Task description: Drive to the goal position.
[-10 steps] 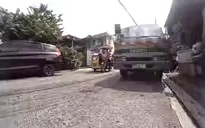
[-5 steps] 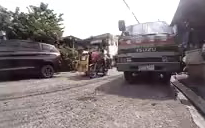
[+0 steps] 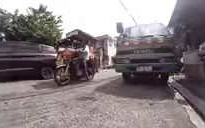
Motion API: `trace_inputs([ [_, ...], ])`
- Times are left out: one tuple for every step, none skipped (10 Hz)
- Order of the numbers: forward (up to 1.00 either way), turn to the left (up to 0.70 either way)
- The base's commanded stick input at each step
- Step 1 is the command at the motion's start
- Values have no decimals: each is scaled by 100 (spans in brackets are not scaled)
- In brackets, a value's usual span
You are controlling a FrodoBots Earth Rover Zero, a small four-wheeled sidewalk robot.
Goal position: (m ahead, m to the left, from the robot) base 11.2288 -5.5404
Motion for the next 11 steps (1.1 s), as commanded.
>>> trace_inputs([
  [0,0],
  [15,0],
  [70,4],
  [70,23],
  [70,27],
  [70,27],
  [70,0],
  [70,2],
  [70,20],
  [70,24],
  [70,0],
])
